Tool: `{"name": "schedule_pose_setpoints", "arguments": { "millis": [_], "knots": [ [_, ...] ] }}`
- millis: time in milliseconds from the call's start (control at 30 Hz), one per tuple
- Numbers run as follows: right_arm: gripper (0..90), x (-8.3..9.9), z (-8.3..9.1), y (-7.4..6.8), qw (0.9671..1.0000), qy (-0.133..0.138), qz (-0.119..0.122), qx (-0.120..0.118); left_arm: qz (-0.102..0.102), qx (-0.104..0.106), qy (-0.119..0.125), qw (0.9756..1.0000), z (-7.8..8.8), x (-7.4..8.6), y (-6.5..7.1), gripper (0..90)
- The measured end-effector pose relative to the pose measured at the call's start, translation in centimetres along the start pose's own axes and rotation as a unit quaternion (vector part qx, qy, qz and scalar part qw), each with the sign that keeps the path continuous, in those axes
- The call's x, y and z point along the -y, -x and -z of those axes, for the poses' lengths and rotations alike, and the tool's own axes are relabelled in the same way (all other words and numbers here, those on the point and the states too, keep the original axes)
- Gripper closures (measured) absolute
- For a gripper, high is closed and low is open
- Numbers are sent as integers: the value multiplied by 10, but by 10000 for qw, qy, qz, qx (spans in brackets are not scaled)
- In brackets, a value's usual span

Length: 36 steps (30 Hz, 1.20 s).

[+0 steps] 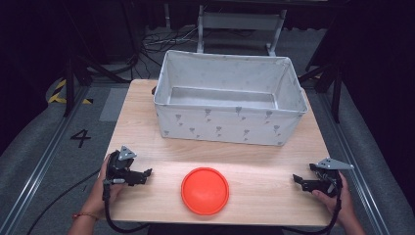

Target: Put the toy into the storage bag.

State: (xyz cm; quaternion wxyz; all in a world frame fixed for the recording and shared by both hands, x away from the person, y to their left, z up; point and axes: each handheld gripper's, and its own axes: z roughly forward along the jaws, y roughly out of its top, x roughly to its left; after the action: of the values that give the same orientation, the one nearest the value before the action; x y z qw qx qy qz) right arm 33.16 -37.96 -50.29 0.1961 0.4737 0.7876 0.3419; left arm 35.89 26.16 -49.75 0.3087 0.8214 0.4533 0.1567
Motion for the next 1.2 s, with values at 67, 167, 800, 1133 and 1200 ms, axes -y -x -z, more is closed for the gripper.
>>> {"name": "schedule_pose_setpoints", "arguments": {
  "millis": [67,167,800,1133,1200],
  "knots": [
    [147,0,0,0,10000,-1,-1,0,-58,30,-9,10000,2,2,-1,0],
    [147,0,0,0,10000,0,0,2,-114,51,10,9999,3,3,-2,4],
    [165,-6,0,0,9992,-256,193,-252,-284,204,11,9994,5,5,-6,3],
    [187,-41,1,-35,9914,-31,577,-1173,-249,193,-6,9995,6,6,-6,3],
    [190,-51,1,-47,9881,-5,753,-1342,-259,205,-9,9995,6,6,-6,3]
  ]
}}
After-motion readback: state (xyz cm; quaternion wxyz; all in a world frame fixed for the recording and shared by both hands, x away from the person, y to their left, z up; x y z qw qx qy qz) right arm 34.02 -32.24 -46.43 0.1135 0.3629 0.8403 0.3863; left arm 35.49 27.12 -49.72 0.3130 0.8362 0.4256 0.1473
